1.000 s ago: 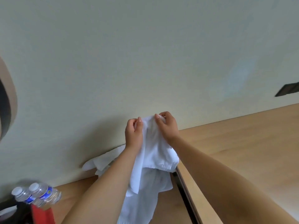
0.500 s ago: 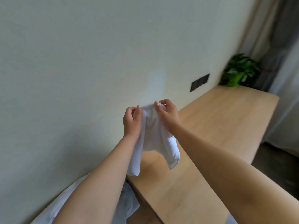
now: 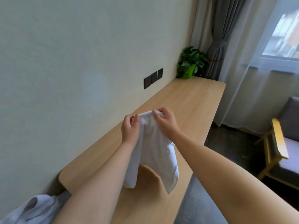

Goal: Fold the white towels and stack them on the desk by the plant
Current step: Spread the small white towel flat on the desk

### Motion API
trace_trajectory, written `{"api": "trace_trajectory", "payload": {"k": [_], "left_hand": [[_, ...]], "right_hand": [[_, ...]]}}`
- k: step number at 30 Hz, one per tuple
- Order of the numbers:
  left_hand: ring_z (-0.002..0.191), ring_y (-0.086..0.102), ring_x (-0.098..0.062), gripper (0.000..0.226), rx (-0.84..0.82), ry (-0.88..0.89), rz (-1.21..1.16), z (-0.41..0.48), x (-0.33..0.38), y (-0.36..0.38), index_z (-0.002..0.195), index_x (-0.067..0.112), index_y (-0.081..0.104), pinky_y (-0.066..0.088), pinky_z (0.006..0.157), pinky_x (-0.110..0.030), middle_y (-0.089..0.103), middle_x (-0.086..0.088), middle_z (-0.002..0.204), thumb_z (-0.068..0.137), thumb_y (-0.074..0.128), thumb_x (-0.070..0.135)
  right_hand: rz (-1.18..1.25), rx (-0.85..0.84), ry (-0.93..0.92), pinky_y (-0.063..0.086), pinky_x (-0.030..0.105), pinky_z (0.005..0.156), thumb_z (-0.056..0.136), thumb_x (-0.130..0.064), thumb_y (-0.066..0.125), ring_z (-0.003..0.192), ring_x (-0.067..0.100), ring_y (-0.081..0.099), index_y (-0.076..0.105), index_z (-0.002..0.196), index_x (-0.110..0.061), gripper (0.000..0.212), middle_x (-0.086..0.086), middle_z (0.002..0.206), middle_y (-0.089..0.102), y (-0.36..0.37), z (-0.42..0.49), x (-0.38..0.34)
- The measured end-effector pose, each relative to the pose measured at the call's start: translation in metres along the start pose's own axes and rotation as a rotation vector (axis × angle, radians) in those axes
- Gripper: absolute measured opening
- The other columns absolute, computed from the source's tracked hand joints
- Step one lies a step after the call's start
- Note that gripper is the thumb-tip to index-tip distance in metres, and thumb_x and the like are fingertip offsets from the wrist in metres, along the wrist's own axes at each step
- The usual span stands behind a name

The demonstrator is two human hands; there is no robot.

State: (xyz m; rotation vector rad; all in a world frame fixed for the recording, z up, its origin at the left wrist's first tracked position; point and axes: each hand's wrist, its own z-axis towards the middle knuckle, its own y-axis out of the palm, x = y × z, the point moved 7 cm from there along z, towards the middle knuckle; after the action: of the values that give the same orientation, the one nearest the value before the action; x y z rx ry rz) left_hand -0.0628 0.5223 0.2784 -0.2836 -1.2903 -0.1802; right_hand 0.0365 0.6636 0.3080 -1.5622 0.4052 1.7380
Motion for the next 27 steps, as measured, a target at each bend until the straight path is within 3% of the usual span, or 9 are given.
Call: {"api": "trace_trajectory", "payload": {"k": [13,27], "left_hand": [[0.077,0.052,-0.012,0.018,0.107,-0.019,0.035,0.012,0.011,0.176,0.089,0.017,0.054,0.042,0.072,-0.027,0.055,0.007,0.078,0.096,0.054,0.033],[0.083,0.055,-0.014,0.019,0.144,-0.051,0.097,0.143,-0.037,0.281,0.089,0.017,0.054,0.044,0.076,-0.029,0.057,0.009,0.082,0.096,0.054,0.034]], "right_hand": [[-0.030,-0.157,-0.071,0.044,0.019,0.066,0.093,-0.032,0.061,0.076,0.005,0.054,0.057,0.093,-0.015,0.018,-0.008,0.083,0.058,-0.143,0.102,0.060],[-0.070,-0.257,-0.055,0.043,0.020,0.067,0.093,-0.034,0.060,0.081,0.009,0.055,0.057,0.095,-0.015,0.020,-0.005,0.088,0.059,-0.158,0.270,0.130]]}}
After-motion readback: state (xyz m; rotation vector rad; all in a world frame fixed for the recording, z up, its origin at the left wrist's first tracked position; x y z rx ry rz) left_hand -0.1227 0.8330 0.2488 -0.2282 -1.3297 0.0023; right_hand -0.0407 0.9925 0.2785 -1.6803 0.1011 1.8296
